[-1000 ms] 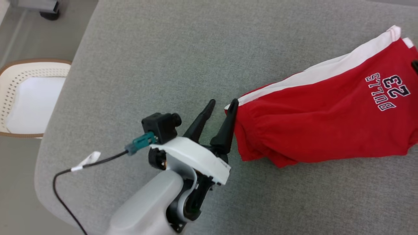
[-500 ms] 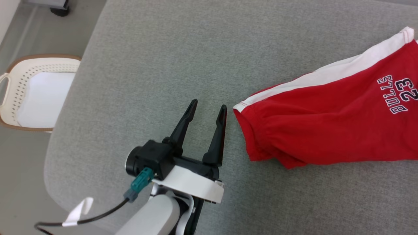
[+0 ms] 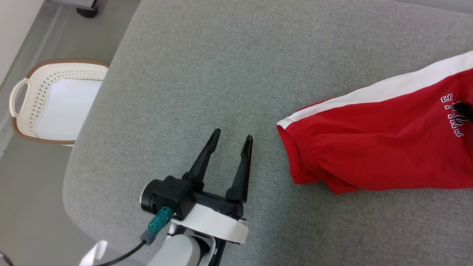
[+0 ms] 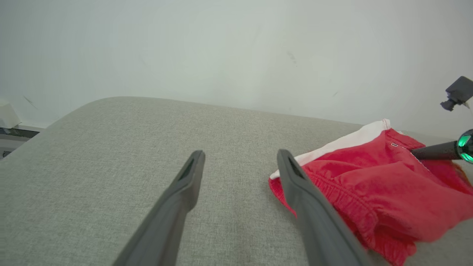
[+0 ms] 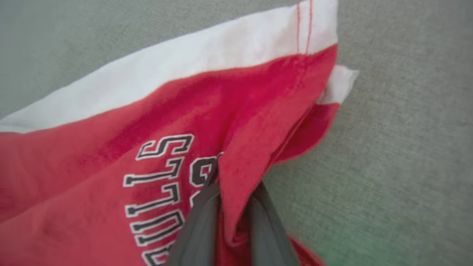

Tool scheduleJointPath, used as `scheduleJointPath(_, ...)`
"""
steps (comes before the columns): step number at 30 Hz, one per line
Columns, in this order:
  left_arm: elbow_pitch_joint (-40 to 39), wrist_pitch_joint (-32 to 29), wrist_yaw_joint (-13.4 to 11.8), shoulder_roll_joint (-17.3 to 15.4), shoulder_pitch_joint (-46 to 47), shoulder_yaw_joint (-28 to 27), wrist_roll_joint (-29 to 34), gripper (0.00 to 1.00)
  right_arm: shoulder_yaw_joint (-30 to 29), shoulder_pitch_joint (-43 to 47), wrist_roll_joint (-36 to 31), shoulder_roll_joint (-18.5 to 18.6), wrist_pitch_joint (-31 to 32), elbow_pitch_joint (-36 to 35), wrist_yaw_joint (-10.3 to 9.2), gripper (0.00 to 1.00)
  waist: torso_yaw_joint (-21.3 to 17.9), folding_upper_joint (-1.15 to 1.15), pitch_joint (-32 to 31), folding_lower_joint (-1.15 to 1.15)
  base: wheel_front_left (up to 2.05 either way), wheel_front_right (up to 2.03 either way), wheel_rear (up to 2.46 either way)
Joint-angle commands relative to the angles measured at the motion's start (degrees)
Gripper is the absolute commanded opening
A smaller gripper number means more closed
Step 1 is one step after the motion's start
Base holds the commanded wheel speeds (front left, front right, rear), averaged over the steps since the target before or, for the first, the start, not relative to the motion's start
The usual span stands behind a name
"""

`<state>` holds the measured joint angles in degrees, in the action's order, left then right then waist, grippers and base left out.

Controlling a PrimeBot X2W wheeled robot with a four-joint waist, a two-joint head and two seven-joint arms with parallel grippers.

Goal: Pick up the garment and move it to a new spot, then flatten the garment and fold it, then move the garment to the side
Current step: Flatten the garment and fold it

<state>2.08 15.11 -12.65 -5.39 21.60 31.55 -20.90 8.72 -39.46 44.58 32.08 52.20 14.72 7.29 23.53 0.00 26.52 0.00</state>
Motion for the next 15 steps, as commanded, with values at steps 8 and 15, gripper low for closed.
scheduleJointPath(8, 1.13, 0.01, 2.49, -0.23, -4.48, -3.90, 6.02, 1.00, -5.95, 3.68, 3.61, -4.94, -3.56, 1.57, 0.18, 0.00, -5.49, 0.00, -3.16, 0.00, 0.00, 0.00, 0.00)
scheduleJointPath(15, 1.11, 0.01, 4.78, -0.18, -8.59, -6.90, 8.67, 1.00, -11.84, 8.25, 5.85, -6.15, -5.89, 1.71, 0.18, 0.00, -10.50, 0.00, -6.55, 0.00, 0.00, 0.00, 0.00)
